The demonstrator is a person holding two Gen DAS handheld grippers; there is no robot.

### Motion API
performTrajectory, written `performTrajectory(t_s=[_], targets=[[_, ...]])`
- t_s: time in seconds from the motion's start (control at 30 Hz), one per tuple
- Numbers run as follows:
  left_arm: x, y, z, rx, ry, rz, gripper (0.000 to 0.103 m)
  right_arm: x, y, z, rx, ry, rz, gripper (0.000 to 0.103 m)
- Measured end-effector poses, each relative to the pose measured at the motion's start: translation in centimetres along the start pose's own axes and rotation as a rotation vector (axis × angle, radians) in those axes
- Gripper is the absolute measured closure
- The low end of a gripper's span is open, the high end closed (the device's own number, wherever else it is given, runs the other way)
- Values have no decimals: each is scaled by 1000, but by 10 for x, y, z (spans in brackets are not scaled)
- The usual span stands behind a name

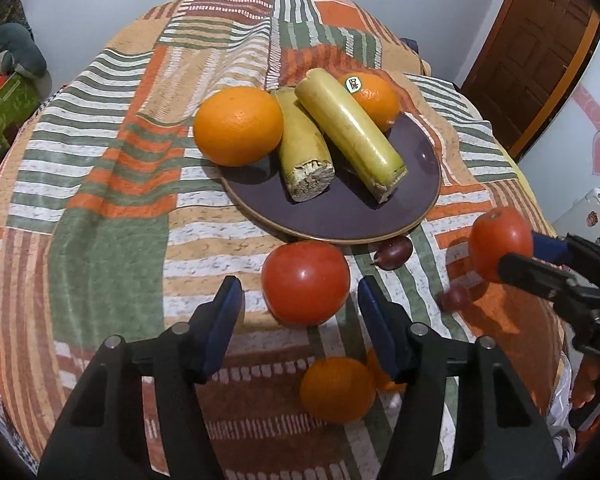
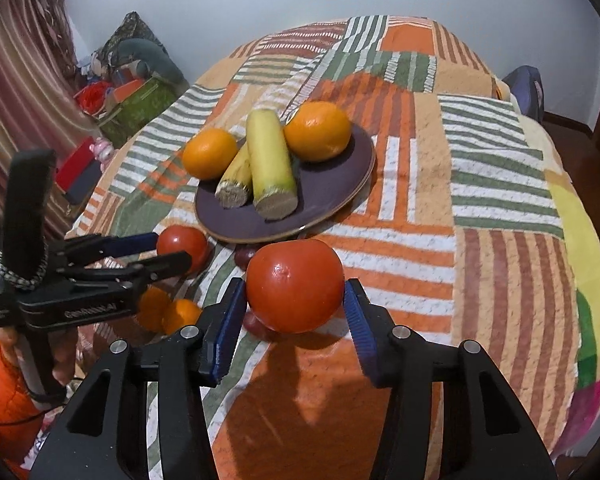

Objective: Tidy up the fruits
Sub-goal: 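Grasp a red tomato with the right gripper while the left gripper grasps another tomato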

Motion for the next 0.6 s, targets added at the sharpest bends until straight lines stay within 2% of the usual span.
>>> performTrajectory(t_s=[0.1, 0.37, 0.6], targets=[[5, -1, 2, 3, 9, -11, 55, -1, -2, 4, 2, -7, -6, 56], [2, -3, 3, 16, 3, -12, 56, -3, -6, 15, -2, -23, -13, 56], [-16, -6, 11, 26, -47, -21, 56, -4, -9, 30, -14, -48, -21, 56]])
Point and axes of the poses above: each gripper's, at about its wrist camera, not at the fingertips, and x roughly the way its jaws point, y to its left, z to its top, the point moved 3 cm from there along x, roughly the way its jaws point, and after that the axes turned 5 degrees about y, right-handed, at the moved point
